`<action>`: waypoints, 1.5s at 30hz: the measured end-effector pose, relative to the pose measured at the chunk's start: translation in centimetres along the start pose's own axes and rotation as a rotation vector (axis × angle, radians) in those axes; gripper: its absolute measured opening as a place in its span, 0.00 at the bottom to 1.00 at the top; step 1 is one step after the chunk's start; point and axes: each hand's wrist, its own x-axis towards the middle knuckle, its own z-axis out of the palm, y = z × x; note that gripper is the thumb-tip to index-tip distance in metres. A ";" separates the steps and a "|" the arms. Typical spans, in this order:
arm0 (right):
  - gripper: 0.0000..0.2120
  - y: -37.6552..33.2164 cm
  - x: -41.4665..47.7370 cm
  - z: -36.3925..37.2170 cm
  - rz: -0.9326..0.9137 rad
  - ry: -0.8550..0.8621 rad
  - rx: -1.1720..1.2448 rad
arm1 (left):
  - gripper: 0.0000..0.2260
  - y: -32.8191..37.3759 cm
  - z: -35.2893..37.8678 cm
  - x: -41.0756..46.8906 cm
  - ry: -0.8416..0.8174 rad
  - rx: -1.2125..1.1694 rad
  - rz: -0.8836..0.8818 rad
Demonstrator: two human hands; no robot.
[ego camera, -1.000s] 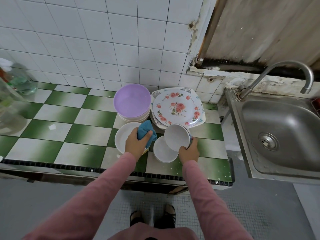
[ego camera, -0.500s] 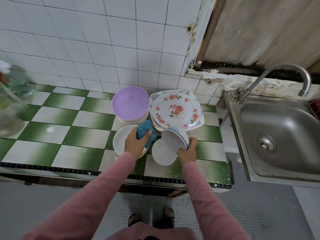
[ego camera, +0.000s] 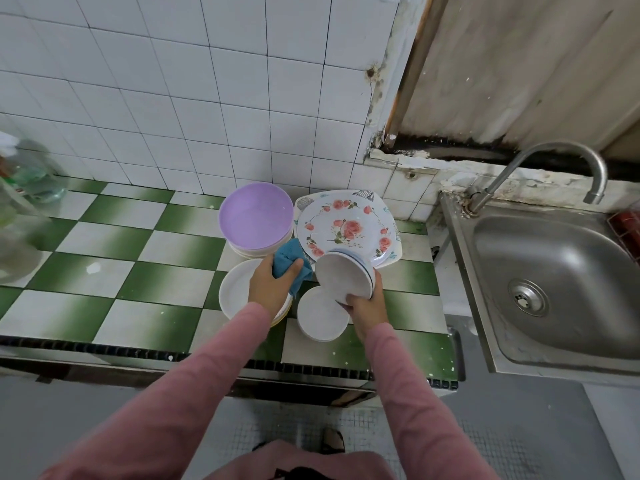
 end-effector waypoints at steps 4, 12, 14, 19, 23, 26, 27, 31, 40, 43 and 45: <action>0.34 -1.2 0.0 0.0 0.151 -0.076 0.255 | 0.16 0.2 -0.2 0.2 0.008 -0.026 0.008; 0.24 -2.7 -0.2 -0.1 0.325 -0.183 0.493 | 0.14 1.3 -0.1 -0.6 0.081 -0.181 0.061; 0.26 -2.6 -0.2 0.2 0.298 -0.179 0.465 | 0.12 2.2 0.6 -1.1 0.149 -0.247 0.114; 0.41 -2.6 -0.4 1.8 0.327 -0.233 0.394 | 0.15 3.3 2.3 -2.0 0.127 -0.122 0.347; 0.38 -3.5 -0.7 2.9 0.321 -0.286 0.556 | 0.25 2.1 3.4 -2.2 -0.132 0.441 0.612; 0.33 -4.2 -0.3 3.2 0.318 -0.244 0.569 | 0.27 2.6 4.0 -2.6 -0.206 0.665 0.526; 0.32 -4.4 -0.2 3.3 0.321 -0.250 0.559 | 0.27 3.0 4.1 -2.7 -0.230 0.704 0.498; 0.31 -5.1 0.5 2.8 0.346 -0.243 0.594 | 0.15 5.3 3.6 -2.6 -0.405 0.715 0.497; 0.28 -5.5 1.1 2.6 0.334 -0.294 0.705 | 0.20 8.0 2.8 -1.1 -0.282 1.431 0.734; 0.28 -5.5 1.2 2.6 0.329 -0.269 0.637 | 0.24 6.8 3.9 -1.3 -0.281 1.408 0.610; 0.30 -5.1 1.3 2.6 0.343 -0.241 0.602 | 0.23 6.9 4.4 -1.6 -0.337 1.328 0.514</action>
